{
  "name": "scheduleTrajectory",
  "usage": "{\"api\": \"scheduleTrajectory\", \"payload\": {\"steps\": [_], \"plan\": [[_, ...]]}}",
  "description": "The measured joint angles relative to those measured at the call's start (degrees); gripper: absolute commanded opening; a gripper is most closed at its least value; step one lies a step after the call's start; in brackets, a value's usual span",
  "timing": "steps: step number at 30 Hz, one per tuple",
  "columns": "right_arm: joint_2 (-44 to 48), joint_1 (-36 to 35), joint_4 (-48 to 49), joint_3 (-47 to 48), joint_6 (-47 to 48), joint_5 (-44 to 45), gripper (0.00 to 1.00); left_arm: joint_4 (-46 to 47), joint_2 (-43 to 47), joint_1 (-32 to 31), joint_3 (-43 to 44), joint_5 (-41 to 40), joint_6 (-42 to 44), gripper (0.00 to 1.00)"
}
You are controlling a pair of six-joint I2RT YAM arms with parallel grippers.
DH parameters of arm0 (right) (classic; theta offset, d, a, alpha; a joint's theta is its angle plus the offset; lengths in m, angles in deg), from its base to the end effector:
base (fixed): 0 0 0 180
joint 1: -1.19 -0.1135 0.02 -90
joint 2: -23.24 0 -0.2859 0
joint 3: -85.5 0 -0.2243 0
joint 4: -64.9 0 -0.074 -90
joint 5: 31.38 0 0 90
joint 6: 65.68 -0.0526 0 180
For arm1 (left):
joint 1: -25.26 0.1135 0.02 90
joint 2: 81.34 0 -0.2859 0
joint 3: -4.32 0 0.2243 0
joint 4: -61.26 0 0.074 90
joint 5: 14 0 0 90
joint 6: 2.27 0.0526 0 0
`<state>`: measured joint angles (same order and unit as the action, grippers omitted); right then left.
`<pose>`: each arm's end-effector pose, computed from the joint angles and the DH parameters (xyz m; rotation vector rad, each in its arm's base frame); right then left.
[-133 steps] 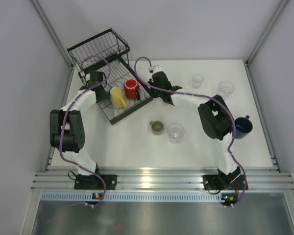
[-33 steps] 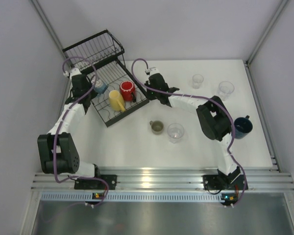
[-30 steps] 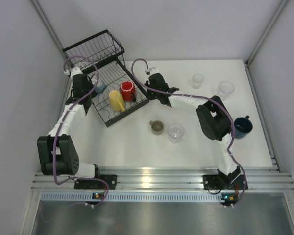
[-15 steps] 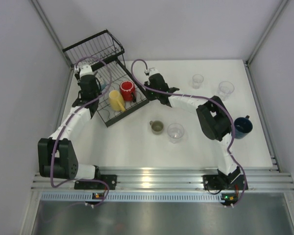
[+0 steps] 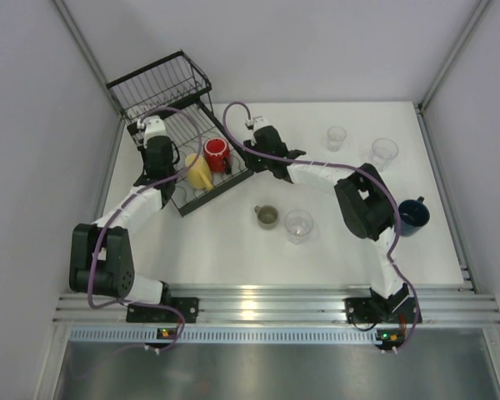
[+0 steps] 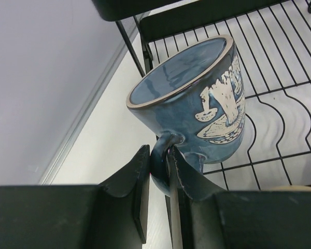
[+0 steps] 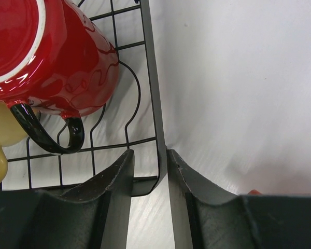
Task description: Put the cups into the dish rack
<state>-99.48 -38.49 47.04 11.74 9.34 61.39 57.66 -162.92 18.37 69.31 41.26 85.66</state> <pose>0.3819 0.3135 0.2190 -0.4454 2.1663 0.4885 0.3045 -0.0066 0.2918 -0.3242 1.8574 0.4741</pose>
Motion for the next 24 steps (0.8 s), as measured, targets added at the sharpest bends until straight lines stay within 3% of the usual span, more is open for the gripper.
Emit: {"api": "scheduleTrajectory", "payload": {"steps": [24], "plan": [[5.53, 1.36, 2.8, -6.73, 1.44, -1.64, 0.36, 33.62, -18.27, -6.4, -3.13, -15.96, 22.95, 0.0]]}}
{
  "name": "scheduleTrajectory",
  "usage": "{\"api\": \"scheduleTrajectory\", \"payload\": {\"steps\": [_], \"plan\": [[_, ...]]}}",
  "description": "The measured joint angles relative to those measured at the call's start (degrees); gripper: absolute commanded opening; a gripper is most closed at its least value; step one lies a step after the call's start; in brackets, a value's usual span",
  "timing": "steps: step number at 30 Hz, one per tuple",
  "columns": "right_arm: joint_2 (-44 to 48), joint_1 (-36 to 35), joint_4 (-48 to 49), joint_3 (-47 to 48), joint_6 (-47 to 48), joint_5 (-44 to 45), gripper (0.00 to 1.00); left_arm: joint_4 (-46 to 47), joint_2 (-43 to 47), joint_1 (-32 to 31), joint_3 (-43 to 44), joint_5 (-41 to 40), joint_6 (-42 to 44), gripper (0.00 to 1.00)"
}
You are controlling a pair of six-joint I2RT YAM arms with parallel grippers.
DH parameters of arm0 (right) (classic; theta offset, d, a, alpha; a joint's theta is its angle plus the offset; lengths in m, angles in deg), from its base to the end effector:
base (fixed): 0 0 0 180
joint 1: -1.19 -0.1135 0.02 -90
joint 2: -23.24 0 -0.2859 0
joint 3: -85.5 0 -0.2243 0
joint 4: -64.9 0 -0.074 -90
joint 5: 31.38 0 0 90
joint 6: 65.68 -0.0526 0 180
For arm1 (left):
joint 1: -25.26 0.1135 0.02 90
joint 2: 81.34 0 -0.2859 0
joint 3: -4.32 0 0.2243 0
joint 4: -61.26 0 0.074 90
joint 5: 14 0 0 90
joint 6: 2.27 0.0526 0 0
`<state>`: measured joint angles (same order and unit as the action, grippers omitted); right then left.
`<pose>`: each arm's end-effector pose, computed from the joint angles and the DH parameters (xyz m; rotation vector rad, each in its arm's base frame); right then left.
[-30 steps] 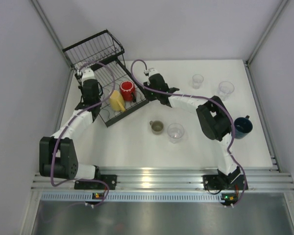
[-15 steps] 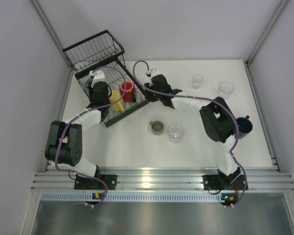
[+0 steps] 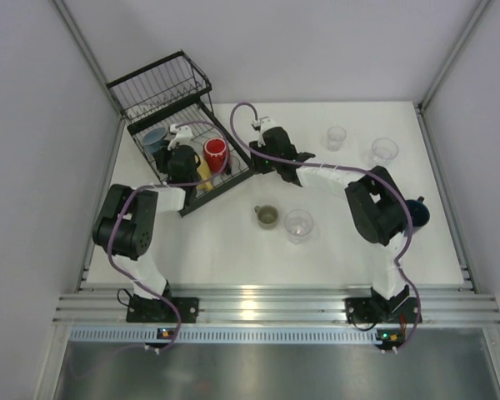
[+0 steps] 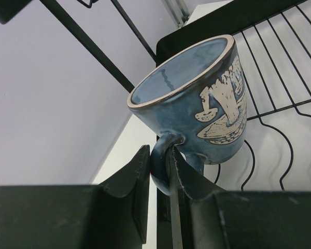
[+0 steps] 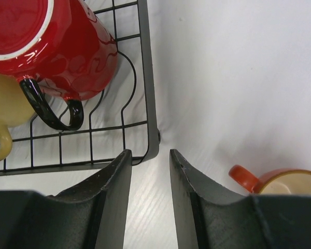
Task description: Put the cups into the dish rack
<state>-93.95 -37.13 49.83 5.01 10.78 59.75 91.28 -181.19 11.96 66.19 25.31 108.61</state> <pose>0.3700 0.2911 0.2312 -0.4574 2.1370 0.5022 0.3519 -0.0414 0.2423 -0.1600 1.7232 0.8483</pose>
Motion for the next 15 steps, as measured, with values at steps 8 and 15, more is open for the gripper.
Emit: {"api": "scheduleTrajectory", "payload": {"steps": [8, 15], "plan": [[1.75, 0.35, 0.7, -1.9, 0.04, -0.26, 0.36, 7.06, -5.57, -0.35, 0.87, -1.9, 5.29, 0.0], [1.75, 0.37, 0.74, -1.99, 0.07, -0.35, 0.36, 8.63, -8.0, -0.39, 2.54, -2.84, 6.29, 0.0]]}}
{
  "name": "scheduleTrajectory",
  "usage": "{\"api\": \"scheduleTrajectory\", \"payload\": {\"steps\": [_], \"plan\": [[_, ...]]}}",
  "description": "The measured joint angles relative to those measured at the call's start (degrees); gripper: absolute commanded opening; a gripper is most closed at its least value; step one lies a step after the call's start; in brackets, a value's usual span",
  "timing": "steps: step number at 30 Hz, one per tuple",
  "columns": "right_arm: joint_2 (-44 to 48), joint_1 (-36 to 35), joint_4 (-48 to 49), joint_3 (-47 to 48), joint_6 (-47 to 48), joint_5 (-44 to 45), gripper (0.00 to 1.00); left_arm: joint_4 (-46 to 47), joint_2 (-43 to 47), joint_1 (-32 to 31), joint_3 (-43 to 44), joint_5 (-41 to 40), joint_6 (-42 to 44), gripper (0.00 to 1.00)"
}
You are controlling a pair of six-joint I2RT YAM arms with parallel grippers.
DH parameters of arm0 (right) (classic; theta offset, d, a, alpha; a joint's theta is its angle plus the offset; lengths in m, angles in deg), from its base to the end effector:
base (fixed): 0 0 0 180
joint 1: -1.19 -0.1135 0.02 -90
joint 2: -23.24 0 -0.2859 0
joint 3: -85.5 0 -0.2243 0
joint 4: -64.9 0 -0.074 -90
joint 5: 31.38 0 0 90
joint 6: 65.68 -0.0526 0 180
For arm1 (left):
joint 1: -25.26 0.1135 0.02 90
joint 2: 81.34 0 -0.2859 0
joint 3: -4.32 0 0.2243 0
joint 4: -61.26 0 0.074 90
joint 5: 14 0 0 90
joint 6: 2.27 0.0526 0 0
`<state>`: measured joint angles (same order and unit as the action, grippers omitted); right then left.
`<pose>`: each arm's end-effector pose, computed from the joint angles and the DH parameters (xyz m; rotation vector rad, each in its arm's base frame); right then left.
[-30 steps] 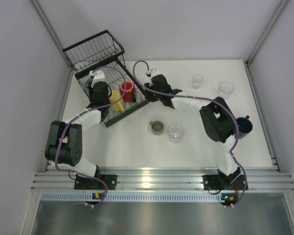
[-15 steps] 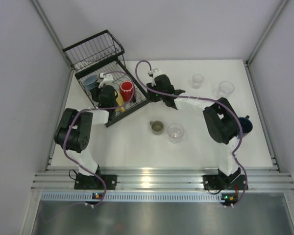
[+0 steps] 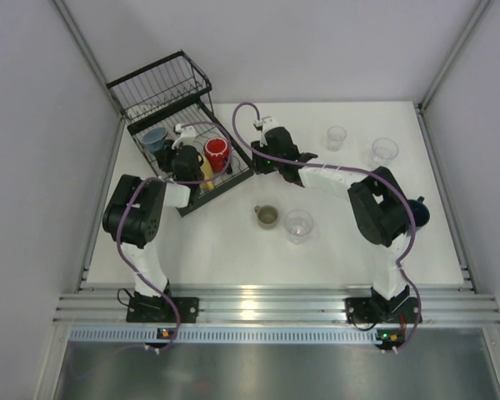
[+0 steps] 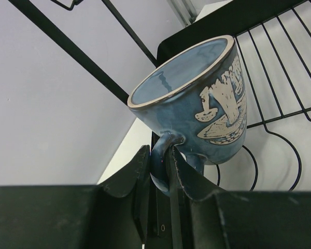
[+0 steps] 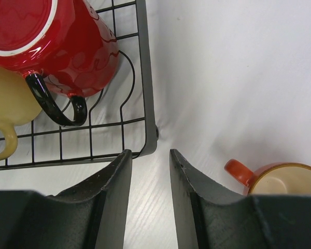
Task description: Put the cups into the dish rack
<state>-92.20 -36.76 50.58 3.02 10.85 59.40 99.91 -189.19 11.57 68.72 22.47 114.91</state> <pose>0.3658 0.2844 0.2351 -0.4536 2.1293 0.5076 0.3747 -0.0477 0.2226 -0.1323 1.7016 0.9428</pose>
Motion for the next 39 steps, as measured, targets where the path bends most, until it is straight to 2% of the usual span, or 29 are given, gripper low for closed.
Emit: {"api": "scheduleTrajectory", "payload": {"steps": [4, 9, 13, 19, 31, 39], "plan": [[0.0, 0.02, 0.09, -0.13, -0.02, -0.02, 0.36, 0.63, -0.66, -0.15, 0.02, -0.42, 0.0, 0.06], [0.02, 0.28, 0.13, -0.24, -0.02, -0.04, 0.36, 0.81, -0.68, -0.35, 0.02, -0.94, -0.24, 0.27], [0.04, 0.37, 0.13, -0.24, -0.02, -0.04, 0.36, 1.75, -0.68, -0.61, 0.0, -1.49, -0.44, 0.34], [0.04, 0.37, 0.13, -0.24, -0.02, -0.04, 0.36, 3.67, -0.68, -0.87, 0.0, -1.79, -0.39, 0.38], [0.04, 0.37, 0.13, -0.24, -0.02, -0.04, 0.36, 4.48, -0.68, -0.98, 0.0, -2.05, -1.07, 0.38], [0.04, 0.37, 0.11, -0.24, -0.02, -0.04, 0.36, 0.09, 0.02, -0.98, 0.15, -1.42, -4.04, 0.42]]}}
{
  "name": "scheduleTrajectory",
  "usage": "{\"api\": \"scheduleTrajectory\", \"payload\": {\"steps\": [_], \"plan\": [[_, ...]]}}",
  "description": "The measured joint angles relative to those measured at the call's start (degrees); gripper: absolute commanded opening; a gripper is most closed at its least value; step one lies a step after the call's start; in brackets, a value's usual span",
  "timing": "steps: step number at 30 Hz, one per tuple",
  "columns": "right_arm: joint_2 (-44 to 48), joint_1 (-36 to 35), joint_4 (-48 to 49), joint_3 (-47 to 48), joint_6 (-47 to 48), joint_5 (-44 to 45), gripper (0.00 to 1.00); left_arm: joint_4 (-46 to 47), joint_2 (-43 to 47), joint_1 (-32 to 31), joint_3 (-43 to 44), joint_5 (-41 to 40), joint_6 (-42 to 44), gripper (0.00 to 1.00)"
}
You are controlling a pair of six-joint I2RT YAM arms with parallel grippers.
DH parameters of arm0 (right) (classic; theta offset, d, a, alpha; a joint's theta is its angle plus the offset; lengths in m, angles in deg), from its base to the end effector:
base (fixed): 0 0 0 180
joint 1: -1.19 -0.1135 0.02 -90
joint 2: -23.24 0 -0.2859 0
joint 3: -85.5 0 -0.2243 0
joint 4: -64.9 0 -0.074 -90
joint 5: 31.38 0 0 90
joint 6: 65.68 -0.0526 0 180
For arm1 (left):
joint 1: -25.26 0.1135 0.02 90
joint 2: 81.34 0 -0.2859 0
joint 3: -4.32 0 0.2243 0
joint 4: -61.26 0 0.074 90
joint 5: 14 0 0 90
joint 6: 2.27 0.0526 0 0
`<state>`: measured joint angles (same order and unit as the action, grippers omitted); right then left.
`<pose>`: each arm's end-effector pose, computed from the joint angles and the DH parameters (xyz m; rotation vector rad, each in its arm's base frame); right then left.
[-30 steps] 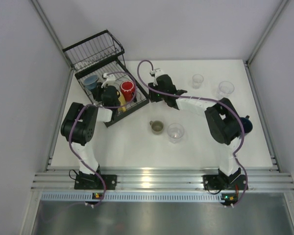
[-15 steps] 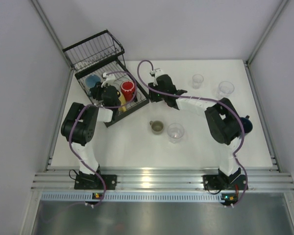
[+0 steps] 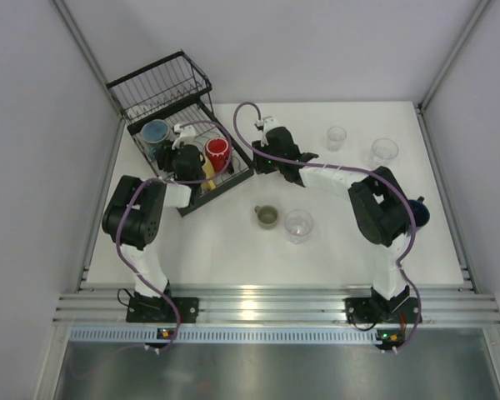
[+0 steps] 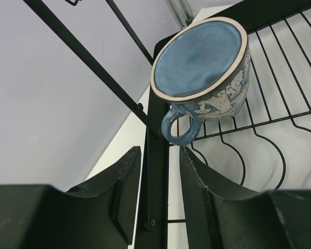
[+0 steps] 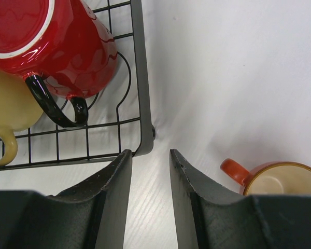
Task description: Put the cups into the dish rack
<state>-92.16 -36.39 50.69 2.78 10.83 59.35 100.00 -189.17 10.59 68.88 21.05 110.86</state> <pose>0.3672 0.2817 0.2343 -0.4471 2.1318 0.5044 0.3734 -0.0532 0.2237 -0.1993 1.6813 0.8954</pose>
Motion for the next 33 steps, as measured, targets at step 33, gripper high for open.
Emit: {"api": "scheduleTrajectory", "payload": {"steps": [33], "plan": [[15.91, 0.26, -11.23, -2.08, -1.29, -2.82, 0.37, -66.25, 32.11, 2.69, 20.9, 35.98, -36.96, 0.39]]}}
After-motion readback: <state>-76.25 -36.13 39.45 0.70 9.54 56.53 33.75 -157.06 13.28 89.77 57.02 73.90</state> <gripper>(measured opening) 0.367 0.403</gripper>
